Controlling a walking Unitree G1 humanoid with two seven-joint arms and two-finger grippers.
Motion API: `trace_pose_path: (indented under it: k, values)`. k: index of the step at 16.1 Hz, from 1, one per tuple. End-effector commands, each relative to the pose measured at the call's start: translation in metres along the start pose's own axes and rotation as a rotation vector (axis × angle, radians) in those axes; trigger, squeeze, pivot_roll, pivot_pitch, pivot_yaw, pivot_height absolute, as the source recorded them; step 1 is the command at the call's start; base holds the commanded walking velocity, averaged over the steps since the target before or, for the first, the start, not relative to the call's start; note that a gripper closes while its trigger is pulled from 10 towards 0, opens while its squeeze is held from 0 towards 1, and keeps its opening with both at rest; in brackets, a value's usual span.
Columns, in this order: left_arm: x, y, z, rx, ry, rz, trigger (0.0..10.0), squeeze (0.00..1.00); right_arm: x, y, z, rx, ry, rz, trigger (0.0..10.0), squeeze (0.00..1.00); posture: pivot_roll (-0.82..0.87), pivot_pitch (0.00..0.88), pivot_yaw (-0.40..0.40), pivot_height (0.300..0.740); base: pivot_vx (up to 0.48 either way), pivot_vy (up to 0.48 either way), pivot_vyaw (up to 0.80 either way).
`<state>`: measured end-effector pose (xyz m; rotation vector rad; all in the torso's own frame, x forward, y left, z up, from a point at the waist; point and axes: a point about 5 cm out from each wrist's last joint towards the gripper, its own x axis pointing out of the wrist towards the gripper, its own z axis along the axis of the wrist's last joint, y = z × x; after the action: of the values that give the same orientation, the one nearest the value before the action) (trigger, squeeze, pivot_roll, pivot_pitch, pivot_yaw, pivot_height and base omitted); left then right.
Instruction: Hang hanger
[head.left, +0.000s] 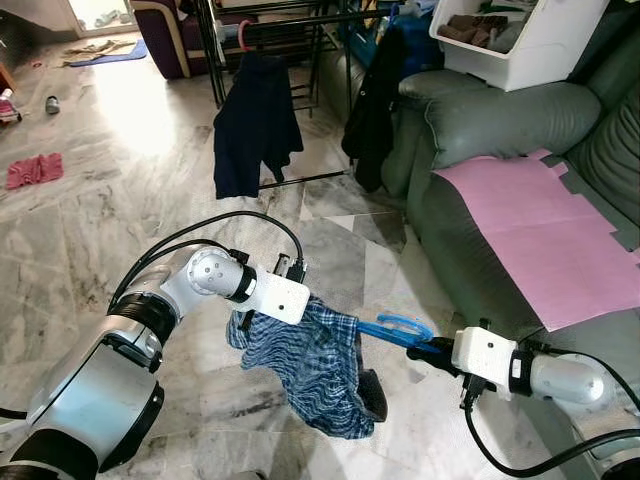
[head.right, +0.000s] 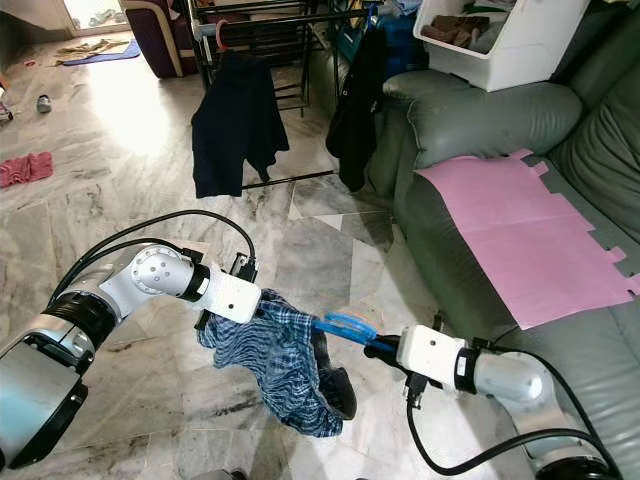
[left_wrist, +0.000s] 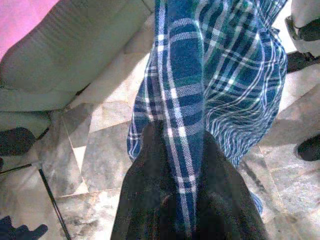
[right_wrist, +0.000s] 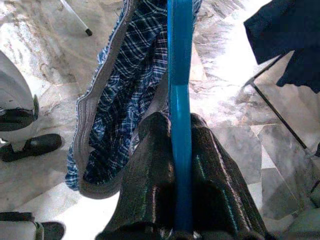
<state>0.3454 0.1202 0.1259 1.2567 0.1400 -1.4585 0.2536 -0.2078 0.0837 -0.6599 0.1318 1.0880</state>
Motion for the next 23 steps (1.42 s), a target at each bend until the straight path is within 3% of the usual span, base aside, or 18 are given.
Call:
trace_pose_path:
  k: [1,4,5,9,11,13,17,19,21,23]
  values:
    - [-0.005,0.003,-0.002,0.002,0.018,-0.016,0.0,0.00,0.001,-0.004,0.004,-0.023,-0.015,0.001,10.0,0.00,-0.06,0.082,0.006,0.740,0.000,0.000,0.00]
    - [-0.005,0.004,0.000,0.001,0.008,-0.015,0.0,0.00,0.003,-0.003,0.003,-0.010,-0.020,0.002,10.0,0.00,-0.06,0.077,0.012,0.740,0.000,0.000,0.00]
    - [-0.004,0.005,0.000,-0.001,0.001,-0.005,0.0,0.00,0.003,-0.003,0.003,0.021,-0.025,0.004,10.0,1.00,-0.06,0.077,0.013,0.740,0.000,0.000,0.00]
    - [-0.007,0.006,-0.001,-0.002,-0.007,0.056,0.0,0.00,-0.002,-0.002,0.000,0.037,0.020,0.073,10.0,1.00,-0.06,0.077,0.017,0.740,0.000,0.000,0.00]
    - [-0.010,-0.001,-0.008,-0.031,0.006,0.062,0.0,0.00,-0.009,-0.010,-0.002,0.026,0.058,0.074,10.0,1.00,-0.05,0.077,0.018,0.740,0.000,0.000,0.00]
    - [-0.015,-0.015,-0.022,-0.117,0.030,0.049,0.0,0.00,-0.020,-0.031,-0.001,-0.004,0.094,0.029,10.0,1.00,-0.05,0.073,0.016,0.740,0.000,0.000,0.00]
    - [-0.018,-0.028,-0.035,-0.282,0.032,0.057,0.0,0.00,-0.037,-0.054,0.008,-0.008,0.105,-0.033,10.0,1.00,-0.04,0.072,0.006,0.740,0.000,0.000,0.00]
    - [-0.022,-0.035,-0.044,-0.346,0.055,0.088,0.0,0.00,-0.047,-0.078,0.025,-0.040,0.023,-0.214,10.0,1.00,-0.05,0.075,0.014,0.740,0.000,0.000,0.00]
    - [-0.022,-0.036,-0.046,-0.410,0.037,0.115,0.0,0.00,-0.051,-0.090,0.035,-0.027,-0.055,-0.352,10.0,1.00,-0.05,0.076,0.022,0.740,0.000,0.000,0.00]
    - [-0.024,-0.031,-0.048,-0.512,0.000,0.189,0.0,0.00,-0.044,-0.079,0.036,0.089,-0.134,-0.375,10.0,1.00,-0.05,0.078,0.026,0.740,0.000,0.000,0.00]
